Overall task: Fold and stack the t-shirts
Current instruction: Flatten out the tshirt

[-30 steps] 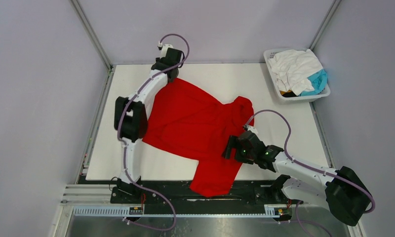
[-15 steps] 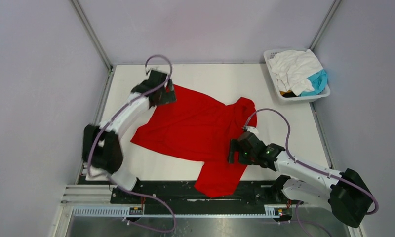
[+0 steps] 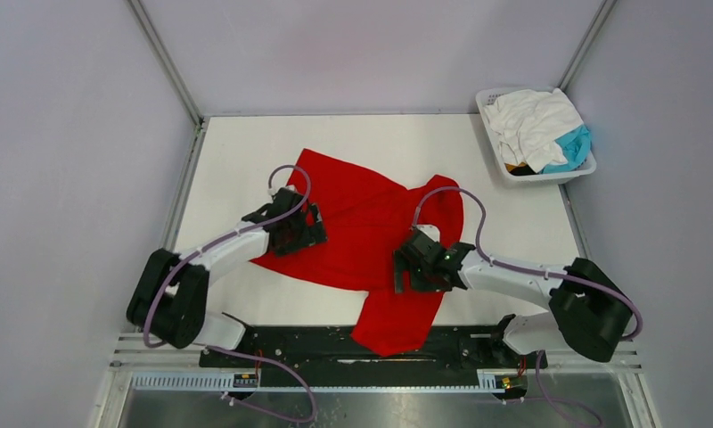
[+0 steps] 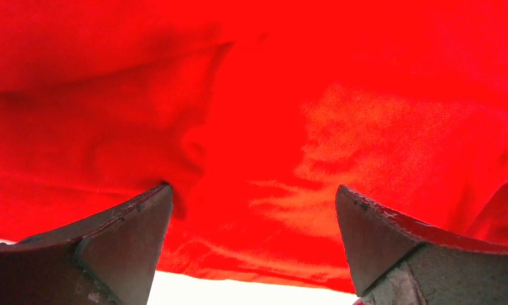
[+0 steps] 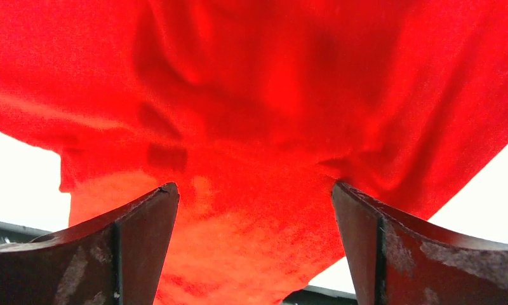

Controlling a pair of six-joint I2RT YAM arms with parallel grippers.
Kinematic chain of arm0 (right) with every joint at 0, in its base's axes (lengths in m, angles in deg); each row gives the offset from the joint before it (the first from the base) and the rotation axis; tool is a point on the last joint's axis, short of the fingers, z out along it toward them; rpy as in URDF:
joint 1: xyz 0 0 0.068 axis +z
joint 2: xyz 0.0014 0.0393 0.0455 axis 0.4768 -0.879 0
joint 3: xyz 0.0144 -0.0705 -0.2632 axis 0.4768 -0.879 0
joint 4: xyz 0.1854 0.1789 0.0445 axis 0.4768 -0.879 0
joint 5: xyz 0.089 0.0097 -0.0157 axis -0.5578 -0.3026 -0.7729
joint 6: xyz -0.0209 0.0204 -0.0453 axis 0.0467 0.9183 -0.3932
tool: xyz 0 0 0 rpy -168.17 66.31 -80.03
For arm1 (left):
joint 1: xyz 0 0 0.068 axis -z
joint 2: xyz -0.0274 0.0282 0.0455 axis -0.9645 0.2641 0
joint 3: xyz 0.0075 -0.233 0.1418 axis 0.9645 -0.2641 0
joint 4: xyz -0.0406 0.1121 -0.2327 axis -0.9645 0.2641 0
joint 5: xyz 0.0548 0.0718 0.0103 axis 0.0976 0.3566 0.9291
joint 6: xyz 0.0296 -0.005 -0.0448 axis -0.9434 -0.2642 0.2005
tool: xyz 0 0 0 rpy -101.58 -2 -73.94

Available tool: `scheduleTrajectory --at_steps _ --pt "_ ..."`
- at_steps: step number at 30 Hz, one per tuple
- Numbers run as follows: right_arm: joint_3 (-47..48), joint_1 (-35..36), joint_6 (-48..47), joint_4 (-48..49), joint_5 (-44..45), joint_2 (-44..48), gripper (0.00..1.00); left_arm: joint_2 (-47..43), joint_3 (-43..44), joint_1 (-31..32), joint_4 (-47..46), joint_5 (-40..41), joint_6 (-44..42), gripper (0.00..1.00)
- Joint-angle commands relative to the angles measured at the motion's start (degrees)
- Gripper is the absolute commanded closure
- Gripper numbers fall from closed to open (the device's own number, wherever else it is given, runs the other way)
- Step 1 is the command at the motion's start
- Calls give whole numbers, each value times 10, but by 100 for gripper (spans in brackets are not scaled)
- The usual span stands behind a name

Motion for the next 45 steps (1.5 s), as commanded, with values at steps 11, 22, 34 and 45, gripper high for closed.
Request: scheduleTrajectory --at_steps 11,22,34,45 --pt "207 -261 -86 -43 -43 -198 1 244 200 -2 -60 -55 25 1" --pt "462 -434 -139 -120 -82 -368 1 298 306 -46 -8 2 -6 1" --pt "410 -461 -180 -83 -99 -281 0 267 381 -193 10 -96 -66 1" --pt "193 -405 -164 -49 -53 -53 0 18 75 -231 38 100 3 1"
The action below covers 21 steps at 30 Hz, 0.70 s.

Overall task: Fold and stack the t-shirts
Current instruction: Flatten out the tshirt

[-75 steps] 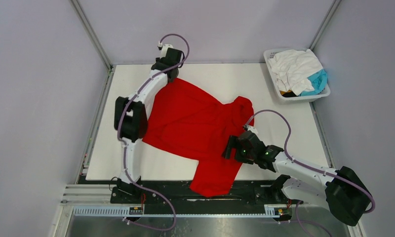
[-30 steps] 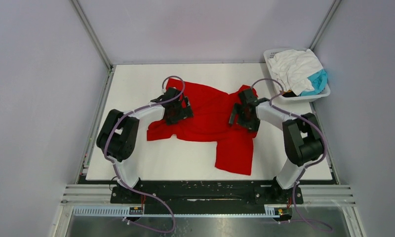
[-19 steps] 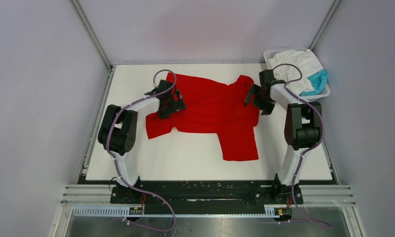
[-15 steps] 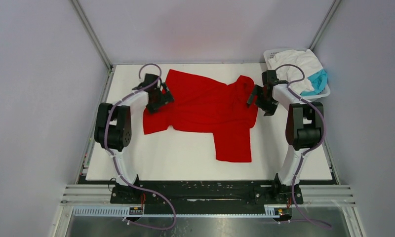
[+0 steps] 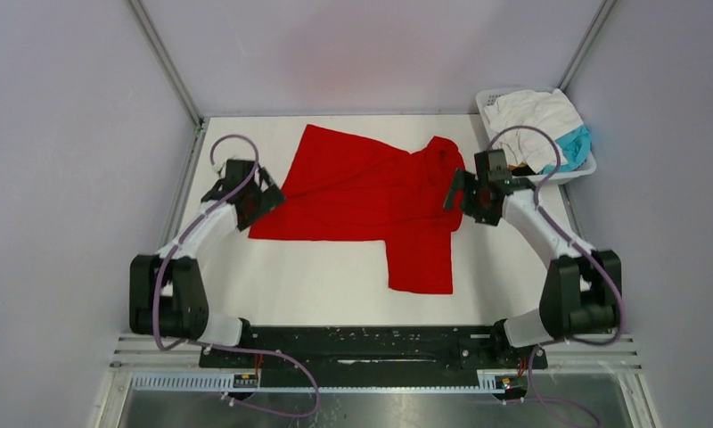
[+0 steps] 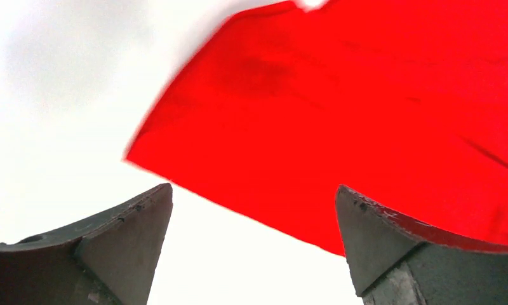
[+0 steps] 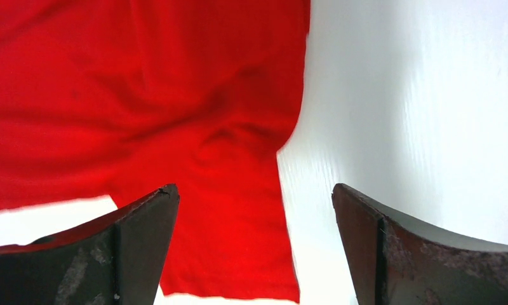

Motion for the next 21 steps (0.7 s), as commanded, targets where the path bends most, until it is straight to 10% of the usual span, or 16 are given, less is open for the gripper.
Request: scheduleTrajectory --at_steps 1,10,21 --pt "-91 20 15 18 16 85 0 -50 -87 -45 9 81 29 1" --pt "-146 24 18 24 -2 147 0 64 -59 -102 -41 -62 29 6" --pt "-149 24 16 15 19 163 0 137 -23 -101 -33 -101 37 57"
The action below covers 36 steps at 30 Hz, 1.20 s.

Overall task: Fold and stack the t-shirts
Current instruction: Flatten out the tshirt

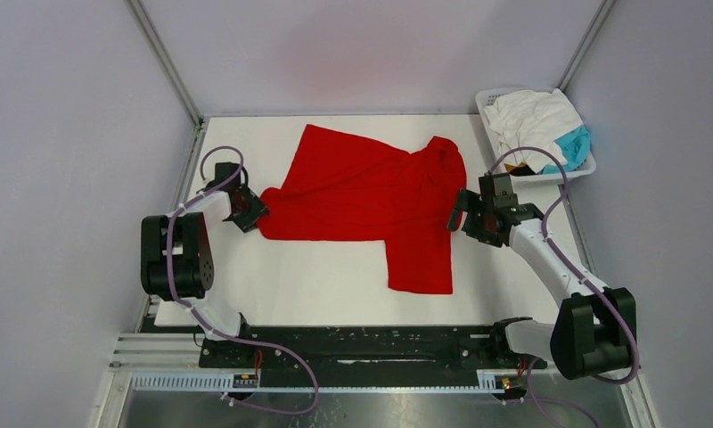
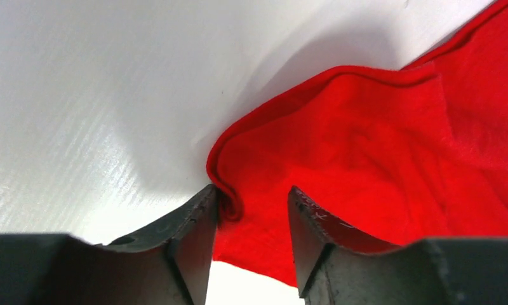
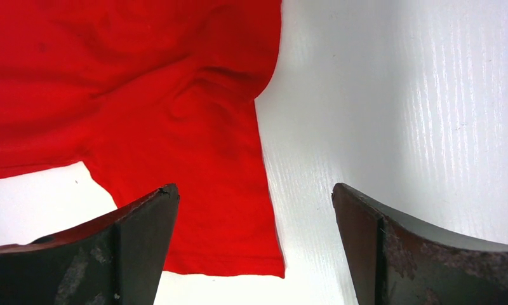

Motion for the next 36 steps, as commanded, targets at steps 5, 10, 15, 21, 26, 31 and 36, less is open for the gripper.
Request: scheduleTrajectory --at_steps 5,10,15,21,26,31,36 --pt "0 2 3 2 17 -2 1 7 -15 3 -7 -34 6 87" --pt "-3 2 2 1 15 -6 0 4 -18 3 -7 -31 2 100" --pt "-7 19 9 -25 36 13 1 -38 -45 4 -7 -29 -3 100" --pt "-42 118 53 -64 84 51 0 -151 -113 9 5 -5 9 100" --pt "-76 202 100 -109 115 54 2 -243 -156 23 24 15 15 100" --pt "-104 279 141 -114 131 38 2 -318 -183 37 50 26 24 100" --pt "-111 309 163 -94 130 4 5 -372 -202 44 58 33 27 100"
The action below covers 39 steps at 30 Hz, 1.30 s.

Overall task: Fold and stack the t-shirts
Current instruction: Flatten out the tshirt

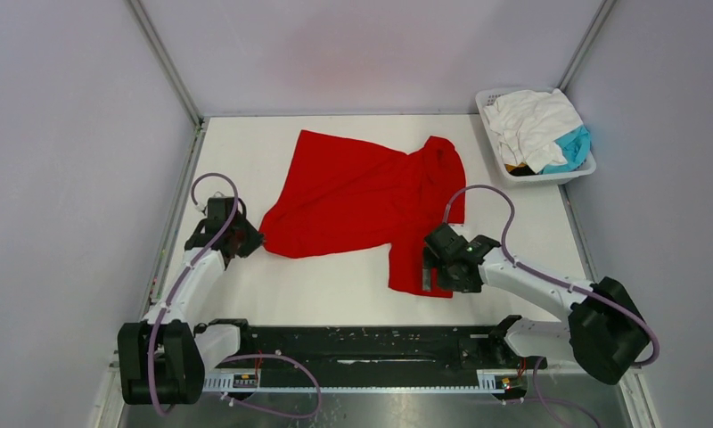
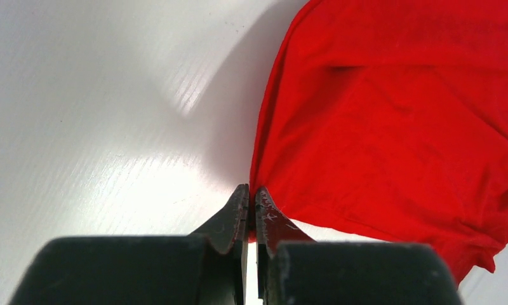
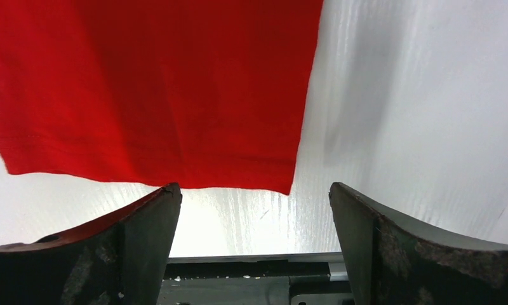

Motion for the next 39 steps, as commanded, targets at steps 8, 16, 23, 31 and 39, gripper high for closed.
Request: scheduleTrajectory --at_steps 8,16,23,31,39 --pt "-2 46 68 14 29 -89 17 -51 -26 4 -2 20 12 100" --pt "-10 49 77 50 37 -132 37 -43 -26 3 -5 26 12 100" --pt "-11 49 80 76 52 -166 70 -46 -28 4 -5 33 10 100" --pt "-8 48 64 56 121 -80 100 -60 -13 3 -6 18 5 100" --pt "146 47 11 -57 294 118 100 -163 104 35 3 -29 25 100"
